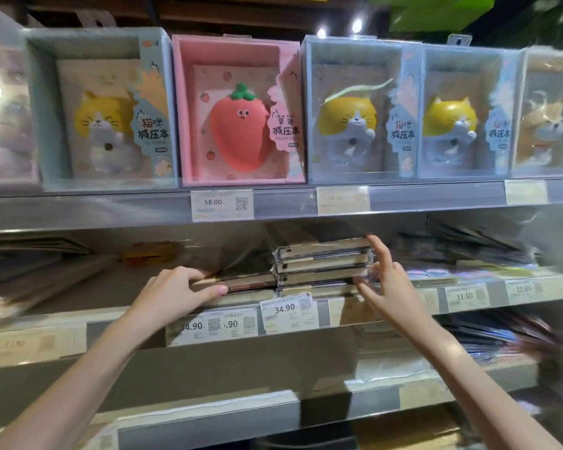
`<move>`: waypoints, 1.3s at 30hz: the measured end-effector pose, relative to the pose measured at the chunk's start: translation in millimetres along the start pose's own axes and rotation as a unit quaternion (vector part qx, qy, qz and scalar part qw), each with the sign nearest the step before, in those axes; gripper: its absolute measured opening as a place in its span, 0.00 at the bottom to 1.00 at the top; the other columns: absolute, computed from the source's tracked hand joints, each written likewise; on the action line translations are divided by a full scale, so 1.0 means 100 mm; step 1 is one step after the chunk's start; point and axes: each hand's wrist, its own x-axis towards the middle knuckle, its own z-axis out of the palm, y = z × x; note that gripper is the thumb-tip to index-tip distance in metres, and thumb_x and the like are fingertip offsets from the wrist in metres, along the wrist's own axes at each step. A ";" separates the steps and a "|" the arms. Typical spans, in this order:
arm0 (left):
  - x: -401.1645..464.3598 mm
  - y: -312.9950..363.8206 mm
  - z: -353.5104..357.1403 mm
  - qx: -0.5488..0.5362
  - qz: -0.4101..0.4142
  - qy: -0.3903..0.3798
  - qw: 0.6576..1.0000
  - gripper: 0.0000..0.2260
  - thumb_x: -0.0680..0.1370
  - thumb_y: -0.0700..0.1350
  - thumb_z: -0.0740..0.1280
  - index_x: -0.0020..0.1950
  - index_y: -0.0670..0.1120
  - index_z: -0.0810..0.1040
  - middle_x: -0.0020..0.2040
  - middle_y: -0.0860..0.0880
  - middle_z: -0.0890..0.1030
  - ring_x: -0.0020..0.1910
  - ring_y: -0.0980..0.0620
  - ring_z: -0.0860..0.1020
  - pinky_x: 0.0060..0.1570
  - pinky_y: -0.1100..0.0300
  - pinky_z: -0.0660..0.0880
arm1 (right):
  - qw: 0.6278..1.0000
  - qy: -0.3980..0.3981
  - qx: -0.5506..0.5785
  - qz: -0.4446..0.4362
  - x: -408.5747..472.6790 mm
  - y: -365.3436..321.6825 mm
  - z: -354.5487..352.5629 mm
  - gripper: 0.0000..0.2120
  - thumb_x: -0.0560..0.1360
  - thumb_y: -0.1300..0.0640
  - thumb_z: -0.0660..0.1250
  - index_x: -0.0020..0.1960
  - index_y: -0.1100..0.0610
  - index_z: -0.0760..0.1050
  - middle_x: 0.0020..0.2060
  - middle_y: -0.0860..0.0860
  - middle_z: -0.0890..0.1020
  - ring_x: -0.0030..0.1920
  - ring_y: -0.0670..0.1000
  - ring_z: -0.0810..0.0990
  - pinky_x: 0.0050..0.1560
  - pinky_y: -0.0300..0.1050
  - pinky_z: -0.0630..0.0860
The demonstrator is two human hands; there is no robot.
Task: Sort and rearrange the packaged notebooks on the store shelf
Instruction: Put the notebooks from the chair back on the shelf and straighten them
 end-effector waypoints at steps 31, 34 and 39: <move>-0.11 -0.04 -0.01 0.089 -0.016 -0.057 0.994 0.29 0.76 0.68 0.48 0.65 0.50 0.68 0.57 0.47 0.77 0.55 0.48 0.75 0.49 0.54 0.70 | 0.963 0.071 -0.257 -0.049 -0.03 -0.37 0.70 0.30 0.78 0.35 0.39 0.74 0.49 0.45 0.72 0.55 0.55 0.75 0.56 0.43 0.69 0.63 0.46; -0.13 -0.02 -0.02 0.082 -0.023 -0.057 0.995 0.28 0.76 0.67 0.48 0.65 0.50 0.67 0.58 0.46 0.77 0.58 0.47 0.74 0.53 0.52 0.69 | 0.963 0.057 -0.259 -0.054 -0.02 -0.40 0.67 0.30 0.78 0.35 0.38 0.75 0.50 0.46 0.74 0.54 0.53 0.74 0.57 0.45 0.69 0.62 0.44; -0.17 0.01 -0.01 0.090 -0.045 -0.058 0.993 0.28 0.76 0.67 0.47 0.67 0.51 0.66 0.61 0.43 0.75 0.61 0.44 0.73 0.55 0.50 0.68 | 0.966 0.009 -0.257 -0.037 -0.05 -0.45 0.60 0.32 0.74 0.32 0.31 0.74 0.46 0.40 0.74 0.50 0.43 0.74 0.56 0.37 0.72 0.62 0.37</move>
